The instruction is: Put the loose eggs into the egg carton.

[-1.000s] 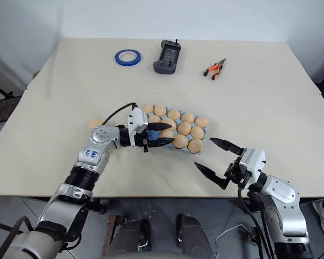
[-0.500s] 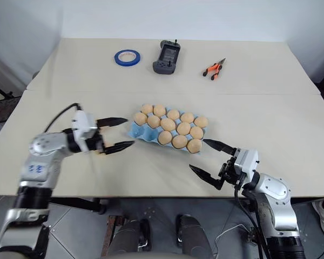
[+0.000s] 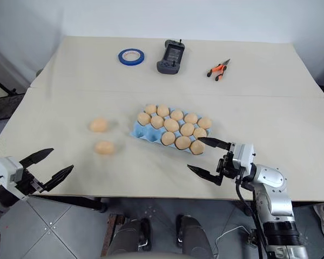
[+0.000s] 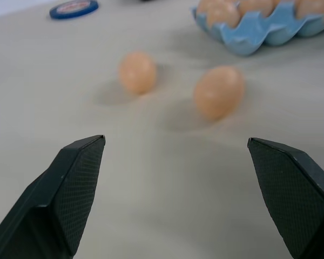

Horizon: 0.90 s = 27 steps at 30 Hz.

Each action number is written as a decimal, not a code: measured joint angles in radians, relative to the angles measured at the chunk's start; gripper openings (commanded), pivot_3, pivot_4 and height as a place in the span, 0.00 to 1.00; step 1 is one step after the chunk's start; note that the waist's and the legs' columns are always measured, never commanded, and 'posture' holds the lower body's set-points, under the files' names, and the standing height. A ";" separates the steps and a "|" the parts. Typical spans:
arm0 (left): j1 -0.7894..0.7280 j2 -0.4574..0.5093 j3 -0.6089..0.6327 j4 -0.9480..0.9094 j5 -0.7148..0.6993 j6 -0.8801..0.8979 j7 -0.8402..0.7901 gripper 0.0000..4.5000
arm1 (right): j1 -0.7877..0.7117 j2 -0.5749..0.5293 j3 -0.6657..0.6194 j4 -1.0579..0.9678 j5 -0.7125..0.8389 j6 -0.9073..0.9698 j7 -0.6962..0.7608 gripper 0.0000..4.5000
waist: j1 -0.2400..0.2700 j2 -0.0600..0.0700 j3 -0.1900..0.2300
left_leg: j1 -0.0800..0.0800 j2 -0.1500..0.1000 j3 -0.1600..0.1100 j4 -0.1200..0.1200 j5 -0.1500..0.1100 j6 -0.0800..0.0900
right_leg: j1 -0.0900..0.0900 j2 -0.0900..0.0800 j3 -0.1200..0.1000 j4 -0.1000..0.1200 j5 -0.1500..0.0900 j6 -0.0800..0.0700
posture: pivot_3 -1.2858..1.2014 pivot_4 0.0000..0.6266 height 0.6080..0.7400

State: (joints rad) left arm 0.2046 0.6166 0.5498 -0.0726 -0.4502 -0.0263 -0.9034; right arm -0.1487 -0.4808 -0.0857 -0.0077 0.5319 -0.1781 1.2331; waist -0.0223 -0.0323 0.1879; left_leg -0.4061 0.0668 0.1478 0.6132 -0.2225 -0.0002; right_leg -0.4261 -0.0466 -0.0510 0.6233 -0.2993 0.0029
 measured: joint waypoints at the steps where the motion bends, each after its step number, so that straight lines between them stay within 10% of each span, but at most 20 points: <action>1: 0.001 -0.001 -0.002 -0.012 -0.005 0.002 0.003 1.00 | 0.000 0.000 0.000 0.006 0.000 -0.001 0.004 1.00 | -0.002 0.000 0.000 | 0.000 0.000 0.000 -0.001 0.000 0.000 | 0.001 0.000 0.000 -0.001 0.000 0.001 | 0.52 0.24 1.00; 22: -0.380 -0.049 -0.376 0.249 0.147 0.059 0.067 1.00 | 0.003 0.058 0.045 0.049 -0.027 -0.094 0.042 1.00 | -0.008 0.000 0.000 | 0.001 0.000 0.002 -0.001 0.000 0.000 | -0.002 0.002 0.000 0.007 0.009 0.015 | 0.52 0.24 1.00; 27: -0.415 -0.056 -0.412 0.276 0.153 0.060 0.053 0.73 | 0.017 0.083 0.062 0.049 -0.036 -0.117 0.032 1.00 | -0.006 0.000 0.000 | 0.001 0.000 0.002 0.000 0.000 0.000 | -0.002 0.001 0.000 0.007 0.009 0.016 | 0.52 0.24 1.00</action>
State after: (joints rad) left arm -0.2106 0.5609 0.1374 0.2033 -0.2974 0.0334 -0.8500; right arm -0.1312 -0.3980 -0.0237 0.0410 0.4961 -0.2952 1.2650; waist -0.0283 -0.0322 0.1877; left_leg -0.4047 0.0668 0.1496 0.6137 -0.2227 -0.0005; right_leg -0.4277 -0.0453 -0.0510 0.6308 -0.2904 0.0184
